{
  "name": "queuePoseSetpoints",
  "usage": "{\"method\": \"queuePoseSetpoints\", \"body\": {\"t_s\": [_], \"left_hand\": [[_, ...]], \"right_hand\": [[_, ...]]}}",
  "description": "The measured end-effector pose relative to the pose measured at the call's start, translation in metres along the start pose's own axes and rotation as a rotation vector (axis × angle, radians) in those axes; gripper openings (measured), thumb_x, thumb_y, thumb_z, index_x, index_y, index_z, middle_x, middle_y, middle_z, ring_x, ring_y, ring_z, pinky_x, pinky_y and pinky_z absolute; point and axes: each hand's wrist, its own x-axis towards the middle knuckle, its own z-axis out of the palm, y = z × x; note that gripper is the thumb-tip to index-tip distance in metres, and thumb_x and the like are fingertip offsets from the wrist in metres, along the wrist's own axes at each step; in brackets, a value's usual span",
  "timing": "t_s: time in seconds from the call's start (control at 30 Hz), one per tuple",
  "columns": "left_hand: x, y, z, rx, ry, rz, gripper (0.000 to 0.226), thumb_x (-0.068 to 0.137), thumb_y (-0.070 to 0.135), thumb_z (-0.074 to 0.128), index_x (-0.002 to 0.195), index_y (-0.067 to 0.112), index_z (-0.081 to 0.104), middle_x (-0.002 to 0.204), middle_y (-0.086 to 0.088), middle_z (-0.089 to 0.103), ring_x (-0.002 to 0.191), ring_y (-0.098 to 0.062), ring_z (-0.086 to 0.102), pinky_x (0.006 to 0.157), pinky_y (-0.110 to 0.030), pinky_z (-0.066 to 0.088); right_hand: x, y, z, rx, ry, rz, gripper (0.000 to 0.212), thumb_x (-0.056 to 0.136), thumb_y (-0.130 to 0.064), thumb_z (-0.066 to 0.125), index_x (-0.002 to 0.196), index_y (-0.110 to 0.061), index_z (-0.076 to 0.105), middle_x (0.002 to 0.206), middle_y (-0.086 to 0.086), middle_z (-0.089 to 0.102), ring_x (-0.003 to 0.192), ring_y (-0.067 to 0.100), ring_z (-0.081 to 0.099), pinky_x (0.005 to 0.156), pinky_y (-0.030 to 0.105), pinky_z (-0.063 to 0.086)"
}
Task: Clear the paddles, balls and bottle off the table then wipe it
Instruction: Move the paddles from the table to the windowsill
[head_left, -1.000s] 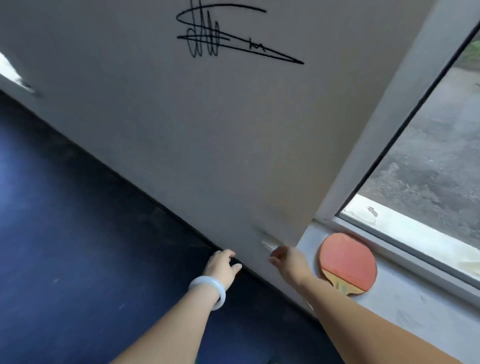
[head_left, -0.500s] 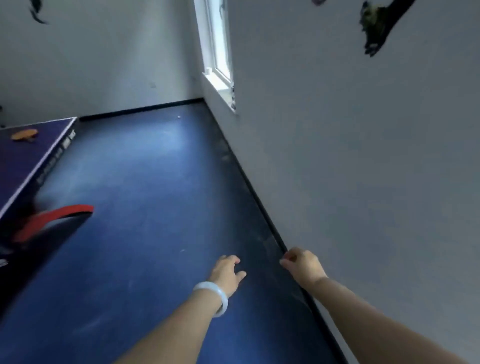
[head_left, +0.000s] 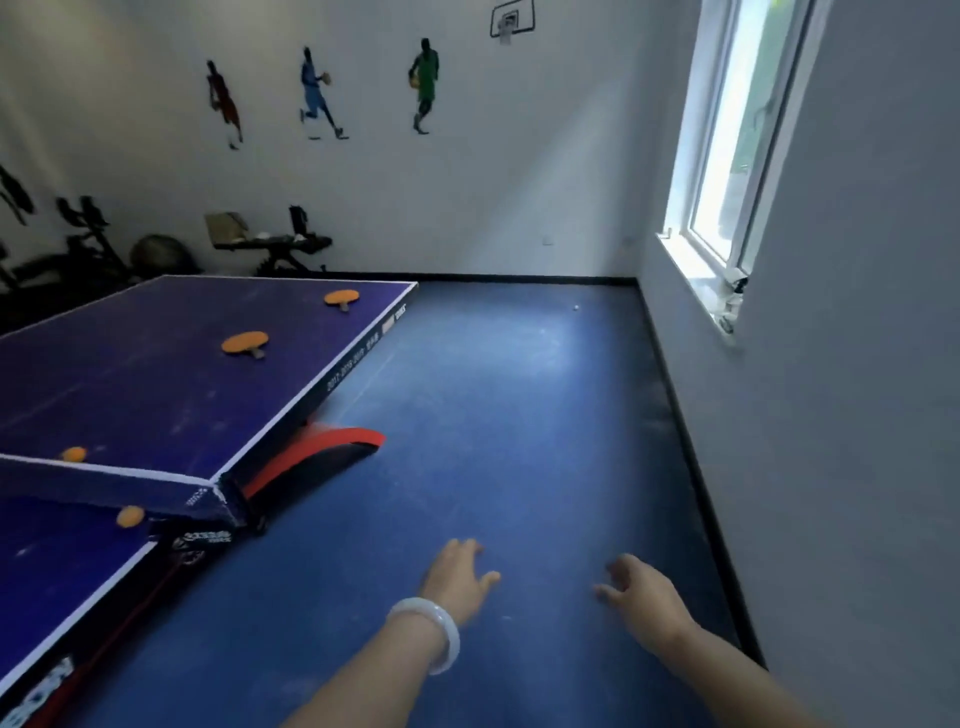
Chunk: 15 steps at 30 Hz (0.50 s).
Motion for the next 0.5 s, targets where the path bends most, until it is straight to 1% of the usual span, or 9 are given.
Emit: {"method": "queuePoseSetpoints", "body": {"t_s": [0.07,0.13,0.2,0.27,0.37,0.5], "left_hand": [[0.032,0.002,-0.014,-0.021,0.038,-0.052,0.048,0.098,0.037,0.054,0.139,0.013,0.044,0.139,-0.004,0.045,0.128,-0.019,0.047,0.107,-0.033,0.038],[0.058,0.006,-0.031,-0.052,0.078,-0.115,0.048,0.098,0.036,0.055,0.139,0.013,0.045,0.139,-0.005,0.046,0.127,-0.019,0.048,0.107,-0.031,0.038],[0.081,0.007,-0.046,-0.078,0.124,-0.172,0.048,0.097,0.037,0.056,0.138,0.014,0.045,0.138,-0.004,0.046,0.127,-0.019,0.047,0.107,-0.031,0.038],[0.102,0.005,-0.061,-0.111,0.166,-0.231,0.048,0.097,0.037,0.056,0.138,0.014,0.046,0.137,-0.003,0.047,0.128,-0.019,0.047,0.107,-0.032,0.037],[0.131,-0.008,-0.083,-0.124,0.224,-0.302,0.049,0.097,0.038,0.056,0.139,0.015,0.046,0.137,-0.002,0.046,0.128,-0.018,0.046,0.107,-0.031,0.037],[0.179,-0.034,-0.118,-0.127,0.277,-0.369,0.049,0.096,0.039,0.056,0.139,0.016,0.045,0.137,-0.001,0.045,0.128,-0.018,0.045,0.106,-0.031,0.036]], "right_hand": [[0.052,-0.019,-0.007,-0.009,-0.04,-0.056,0.046,0.093,-0.03,0.065,0.131,-0.008,0.052,0.131,0.006,0.056,0.115,0.019,0.055,0.091,0.026,0.045],[0.097,-0.045,-0.013,-0.029,-0.104,-0.109,0.048,0.093,-0.03,0.065,0.133,-0.009,0.05,0.132,0.006,0.054,0.116,0.02,0.054,0.089,0.027,0.047],[0.14,-0.071,-0.015,-0.063,-0.162,-0.174,0.048,0.094,-0.031,0.064,0.135,-0.011,0.048,0.134,0.005,0.053,0.116,0.019,0.053,0.085,0.024,0.044],[0.181,-0.1,-0.014,-0.1,-0.206,-0.233,0.049,0.093,-0.032,0.064,0.135,-0.012,0.048,0.135,0.004,0.053,0.118,0.019,0.053,0.086,0.022,0.041],[0.233,-0.145,-0.004,-0.115,-0.27,-0.301,0.049,0.091,-0.03,0.068,0.133,-0.009,0.051,0.132,0.006,0.056,0.118,0.02,0.054,0.088,0.022,0.04],[0.295,-0.206,0.019,-0.095,-0.323,-0.357,0.05,0.091,-0.028,0.068,0.134,-0.009,0.05,0.133,0.007,0.054,0.117,0.021,0.054,0.082,0.023,0.041]]}}
